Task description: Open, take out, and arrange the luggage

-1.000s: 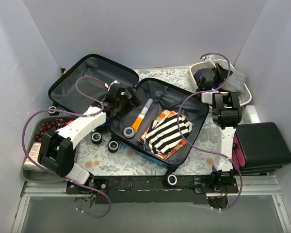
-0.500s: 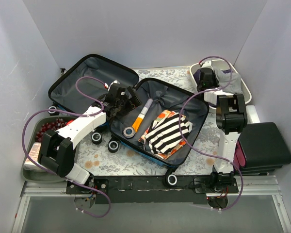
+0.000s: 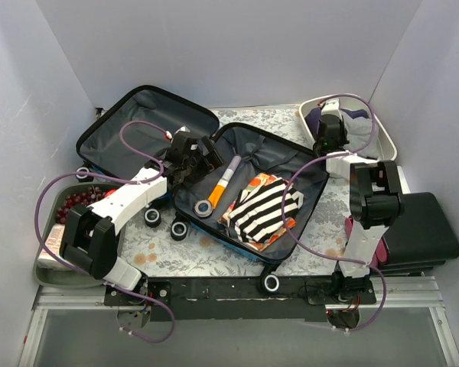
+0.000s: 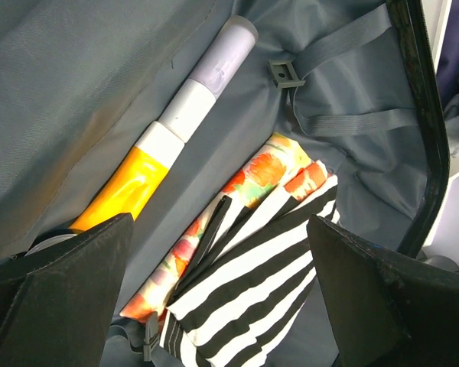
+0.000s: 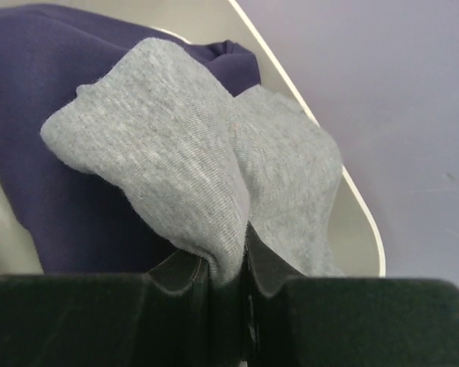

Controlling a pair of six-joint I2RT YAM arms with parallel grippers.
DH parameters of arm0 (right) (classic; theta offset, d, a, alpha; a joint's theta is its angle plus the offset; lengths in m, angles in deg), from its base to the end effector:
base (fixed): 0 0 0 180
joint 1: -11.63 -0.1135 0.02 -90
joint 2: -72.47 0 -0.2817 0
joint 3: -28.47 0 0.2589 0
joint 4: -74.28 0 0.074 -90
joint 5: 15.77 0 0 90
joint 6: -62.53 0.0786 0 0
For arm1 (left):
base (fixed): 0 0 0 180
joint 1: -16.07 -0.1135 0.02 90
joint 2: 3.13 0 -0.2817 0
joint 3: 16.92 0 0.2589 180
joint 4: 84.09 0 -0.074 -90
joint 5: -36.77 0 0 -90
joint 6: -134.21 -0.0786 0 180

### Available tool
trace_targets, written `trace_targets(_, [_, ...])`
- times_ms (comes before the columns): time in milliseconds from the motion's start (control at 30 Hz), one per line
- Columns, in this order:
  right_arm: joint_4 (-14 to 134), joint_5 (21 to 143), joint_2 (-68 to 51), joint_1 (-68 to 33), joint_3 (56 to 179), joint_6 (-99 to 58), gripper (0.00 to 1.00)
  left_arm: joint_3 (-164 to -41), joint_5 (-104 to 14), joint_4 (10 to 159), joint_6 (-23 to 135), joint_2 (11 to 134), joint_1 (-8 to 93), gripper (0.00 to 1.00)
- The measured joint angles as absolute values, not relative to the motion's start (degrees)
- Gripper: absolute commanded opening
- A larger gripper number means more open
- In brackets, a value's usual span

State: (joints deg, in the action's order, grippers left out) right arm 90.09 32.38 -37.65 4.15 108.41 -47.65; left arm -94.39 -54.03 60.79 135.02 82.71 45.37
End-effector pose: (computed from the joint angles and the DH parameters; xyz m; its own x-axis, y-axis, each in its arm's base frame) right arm 0.4719 0.0091 0.2150 -0.4186 -0.3141 -0.8521 0.4256 0.7610 -0.4896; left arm 0.3201 -0.1784 0.2518 -0.4720 -0.8816 0.0006 -0.6069 0.3244 -0.7256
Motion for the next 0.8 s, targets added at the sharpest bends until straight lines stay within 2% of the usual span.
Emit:
trace_targets(200, [92.0,34.7,-35.5,2.5,107.5,-49.2,0.01,-93.5,-52.0,61.8,135.1,82.8,45.4,0.98])
trace_targets(300, [89.6,36.6,-37.1,2.3,110.5,-49.8,0.06,-93.5,-50.8,62.0,135.0,83.1,45.4,0.98])
trace_targets(400, [87.8,38.6,-39.3,2.2,112.3,-50.5,0.22,-93.5,-50.4,62.0,135.0,83.5,45.4,0.98])
trace_targets(433, [86.8,39.5,-39.8,2.2,112.3,-50.6,0.37,-93.5,-50.4,62.0,135.0,83.6,45.4,0.98])
trace_targets(467, [86.1,40.2,-40.2,2.2,112.3,-50.8,0.43,-93.6,-50.4,62.0,135.0,83.6,45.4,0.98])
trace_targets(733, [81.5,45.1,-39.6,2.3,112.6,-47.8,0.80,-94.0,-50.6,62.0,134.6,83.6,45.4,0.98])
trace_targets(800, [80.5,46.3,-38.6,2.5,112.6,-46.3,0.81,-94.3,-50.7,61.9,134.4,83.6,45.4,0.98])
